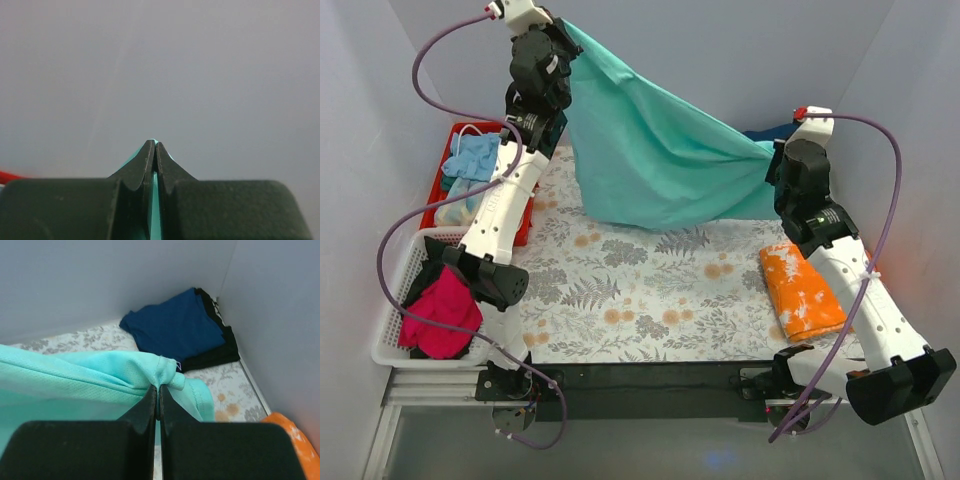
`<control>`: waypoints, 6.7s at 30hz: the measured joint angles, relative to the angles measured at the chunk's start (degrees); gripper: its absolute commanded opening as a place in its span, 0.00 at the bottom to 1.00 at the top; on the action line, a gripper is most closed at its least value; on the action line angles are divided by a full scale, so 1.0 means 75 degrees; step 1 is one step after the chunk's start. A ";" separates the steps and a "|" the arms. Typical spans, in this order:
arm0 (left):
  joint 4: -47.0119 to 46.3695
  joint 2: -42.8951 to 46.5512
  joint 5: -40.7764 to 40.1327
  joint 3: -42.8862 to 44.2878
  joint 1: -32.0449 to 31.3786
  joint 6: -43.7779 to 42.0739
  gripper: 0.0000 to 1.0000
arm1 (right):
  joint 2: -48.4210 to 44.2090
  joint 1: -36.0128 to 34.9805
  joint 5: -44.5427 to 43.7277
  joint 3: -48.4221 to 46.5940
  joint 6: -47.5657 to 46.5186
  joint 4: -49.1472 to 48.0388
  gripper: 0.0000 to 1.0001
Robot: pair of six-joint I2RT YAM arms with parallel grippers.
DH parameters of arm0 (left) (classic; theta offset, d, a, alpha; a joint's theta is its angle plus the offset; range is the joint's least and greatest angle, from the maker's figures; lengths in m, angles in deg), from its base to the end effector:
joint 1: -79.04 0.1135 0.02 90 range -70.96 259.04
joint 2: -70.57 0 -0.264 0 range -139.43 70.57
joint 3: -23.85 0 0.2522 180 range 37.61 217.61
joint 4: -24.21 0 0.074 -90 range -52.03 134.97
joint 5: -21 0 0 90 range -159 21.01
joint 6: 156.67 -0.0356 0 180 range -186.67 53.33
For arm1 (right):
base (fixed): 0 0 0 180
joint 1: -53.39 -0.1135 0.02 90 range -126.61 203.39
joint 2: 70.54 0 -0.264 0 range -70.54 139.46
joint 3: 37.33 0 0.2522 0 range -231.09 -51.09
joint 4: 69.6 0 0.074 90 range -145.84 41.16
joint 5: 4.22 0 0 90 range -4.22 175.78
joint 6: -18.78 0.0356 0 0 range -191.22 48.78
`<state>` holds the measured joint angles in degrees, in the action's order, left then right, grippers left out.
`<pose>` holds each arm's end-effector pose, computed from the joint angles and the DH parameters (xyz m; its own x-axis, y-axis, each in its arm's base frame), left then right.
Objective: Fold and stack the t-shirts
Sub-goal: Flatten the tshirt out, then fold the tshirt
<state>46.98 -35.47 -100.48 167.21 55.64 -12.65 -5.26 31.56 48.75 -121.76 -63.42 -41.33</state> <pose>0.3695 -0.1396 0.5463 0.2368 -0.8544 -0.4625 0.1130 0.4970 -0.8603 0.2391 0.0727 0.4198 -0.1112 0.0722 -0.9912 0.2727 0.9613 0.0394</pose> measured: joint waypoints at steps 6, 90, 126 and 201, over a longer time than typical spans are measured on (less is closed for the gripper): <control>-0.0154 -0.0163 0.0635 0.0166 0.0251 -0.0181 0.00 | 0.0070 0.0166 0.1003 -0.0137 -0.0207 -0.0682 0.01; 0.3040 0.7431 -0.0915 -1.1730 -0.0356 0.5412 0.00 | -0.2614 -0.3144 0.2713 0.6878 0.5458 0.0740 0.01; -0.0073 0.8096 0.0469 -0.5129 -0.0356 0.0662 0.00 | -0.2967 -0.3197 0.0163 -0.1335 0.1169 0.1848 0.01; 0.4578 0.9562 -0.0248 -1.2415 0.0589 0.6583 0.00 | -0.3203 0.1600 0.4902 0.6901 0.2713 -0.0108 0.01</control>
<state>81.32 36.24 -102.34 74.10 60.06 36.73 -29.28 43.56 85.51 -70.01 -43.07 -42.14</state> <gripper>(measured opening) 0.010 0.023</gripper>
